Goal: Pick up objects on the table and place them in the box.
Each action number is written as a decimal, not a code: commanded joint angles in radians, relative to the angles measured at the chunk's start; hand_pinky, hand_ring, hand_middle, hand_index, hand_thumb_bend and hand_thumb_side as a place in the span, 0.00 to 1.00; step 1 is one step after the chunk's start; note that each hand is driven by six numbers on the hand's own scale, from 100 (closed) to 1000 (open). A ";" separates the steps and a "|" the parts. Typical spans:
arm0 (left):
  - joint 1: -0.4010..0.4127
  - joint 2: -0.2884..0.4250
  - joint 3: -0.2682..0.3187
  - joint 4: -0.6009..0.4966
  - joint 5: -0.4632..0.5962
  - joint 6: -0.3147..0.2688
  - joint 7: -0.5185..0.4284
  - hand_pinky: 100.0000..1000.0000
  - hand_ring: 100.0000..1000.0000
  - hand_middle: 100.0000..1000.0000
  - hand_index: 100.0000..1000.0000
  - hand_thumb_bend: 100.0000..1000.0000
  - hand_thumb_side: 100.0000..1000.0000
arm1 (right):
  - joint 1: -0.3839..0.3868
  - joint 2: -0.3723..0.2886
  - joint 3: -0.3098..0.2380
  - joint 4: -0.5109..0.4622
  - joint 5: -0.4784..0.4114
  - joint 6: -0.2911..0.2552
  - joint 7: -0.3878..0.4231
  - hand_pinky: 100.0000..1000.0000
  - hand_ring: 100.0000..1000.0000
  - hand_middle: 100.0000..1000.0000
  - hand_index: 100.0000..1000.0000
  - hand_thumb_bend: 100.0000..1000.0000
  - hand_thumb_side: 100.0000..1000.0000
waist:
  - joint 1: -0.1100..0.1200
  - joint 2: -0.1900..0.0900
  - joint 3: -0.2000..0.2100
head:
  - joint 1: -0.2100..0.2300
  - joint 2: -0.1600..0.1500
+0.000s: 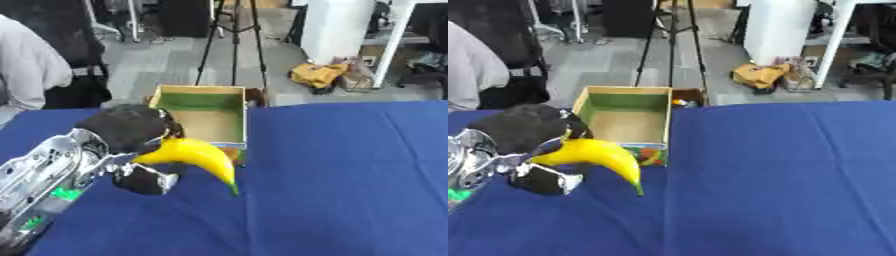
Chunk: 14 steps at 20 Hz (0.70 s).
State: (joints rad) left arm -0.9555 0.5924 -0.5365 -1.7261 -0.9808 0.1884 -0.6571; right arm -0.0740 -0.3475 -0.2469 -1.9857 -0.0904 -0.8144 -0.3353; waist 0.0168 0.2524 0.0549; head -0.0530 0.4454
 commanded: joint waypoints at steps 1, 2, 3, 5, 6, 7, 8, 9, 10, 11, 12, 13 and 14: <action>-0.033 0.030 0.027 0.002 -0.012 0.002 0.007 0.19 0.51 0.52 0.73 0.00 0.42 | -0.007 -0.028 -0.007 -0.014 -0.005 -0.005 -0.007 0.77 0.83 0.56 0.84 0.00 0.95 | -0.002 -0.016 -0.003 | 0.004 -0.017; -0.038 0.030 0.029 0.006 -0.014 0.001 0.007 0.19 0.51 0.52 0.73 0.00 0.42 | -0.007 -0.028 -0.007 -0.014 -0.005 -0.005 -0.007 0.77 0.83 0.56 0.84 0.00 0.95 | -0.002 -0.016 -0.004 | 0.004 -0.018; -0.043 0.030 0.031 0.010 -0.016 0.001 0.007 0.19 0.52 0.52 0.74 0.00 0.42 | -0.007 -0.028 -0.007 -0.014 -0.005 -0.006 -0.007 0.77 0.83 0.56 0.84 0.00 0.95 | -0.001 -0.015 -0.004 | 0.005 -0.019; -0.053 0.028 0.037 0.019 -0.021 0.001 0.008 0.19 0.52 0.52 0.74 0.00 0.42 | -0.009 -0.028 -0.006 -0.014 -0.005 -0.005 -0.006 0.77 0.83 0.56 0.84 0.00 0.95 | 0.000 -0.013 -0.006 | 0.006 -0.020; -0.059 0.027 0.039 0.025 -0.023 0.001 0.008 0.18 0.51 0.52 0.74 0.00 0.42 | -0.009 -0.028 -0.006 -0.014 -0.005 -0.005 -0.005 0.77 0.83 0.56 0.84 0.00 0.95 | 0.000 -0.012 -0.006 | 0.006 -0.021; -0.064 0.025 0.043 0.031 -0.026 0.002 0.009 0.18 0.51 0.52 0.74 0.00 0.42 | -0.010 -0.028 -0.005 -0.014 -0.005 -0.005 -0.005 0.77 0.83 0.56 0.84 0.00 0.95 | 0.000 -0.011 -0.007 | 0.006 -0.022; -0.069 0.024 0.046 0.036 -0.029 0.002 0.011 0.18 0.51 0.52 0.73 0.00 0.42 | -0.011 -0.028 -0.005 -0.014 -0.005 -0.005 -0.004 0.77 0.83 0.56 0.84 0.00 0.95 | 0.001 -0.010 -0.008 | 0.006 -0.022; -0.074 0.021 0.050 0.043 -0.032 0.003 0.013 0.18 0.51 0.52 0.73 0.00 0.42 | -0.012 -0.028 -0.005 -0.014 -0.005 -0.005 -0.004 0.77 0.83 0.56 0.84 0.00 0.95 | 0.001 -0.009 -0.009 | 0.007 -0.023; -0.080 0.019 0.054 0.050 -0.035 0.003 0.016 0.18 0.51 0.52 0.73 0.00 0.42 | -0.013 -0.028 -0.004 -0.014 -0.005 -0.004 -0.003 0.77 0.83 0.56 0.84 0.00 0.95 | 0.002 -0.008 -0.010 | 0.007 -0.024; -0.085 0.017 0.057 0.058 -0.038 0.003 0.018 0.17 0.51 0.52 0.73 0.00 0.42 | -0.013 -0.028 -0.004 -0.014 -0.005 -0.004 -0.003 0.77 0.83 0.56 0.84 0.00 0.95 | 0.002 -0.007 -0.011 | 0.008 -0.025; -0.090 0.015 0.060 0.065 -0.041 0.003 0.020 0.17 0.51 0.51 0.73 0.00 0.42 | -0.014 -0.028 -0.004 -0.014 -0.005 -0.004 -0.002 0.77 0.83 0.56 0.84 0.00 0.95 | 0.002 -0.006 -0.012 | 0.008 -0.025; -0.097 0.012 0.065 0.072 -0.045 0.004 0.024 0.16 0.51 0.51 0.73 0.01 0.41 | -0.015 -0.028 -0.004 -0.014 -0.005 -0.004 -0.002 0.77 0.83 0.56 0.84 0.00 0.95 | 0.003 -0.004 -0.013 | 0.008 -0.026; -0.103 0.009 0.070 0.080 -0.050 0.005 0.027 0.16 0.51 0.51 0.73 0.01 0.42 | -0.016 -0.028 -0.004 -0.014 -0.005 -0.004 -0.002 0.77 0.83 0.56 0.84 0.00 0.95 | 0.003 -0.003 -0.014 | 0.008 -0.027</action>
State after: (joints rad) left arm -1.0328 0.5896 -0.4914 -1.6465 -1.0213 0.1919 -0.6380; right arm -0.0802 -0.3476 -0.2458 -1.9857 -0.0907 -0.8122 -0.3327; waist 0.0216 0.2645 0.0419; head -0.0463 0.4293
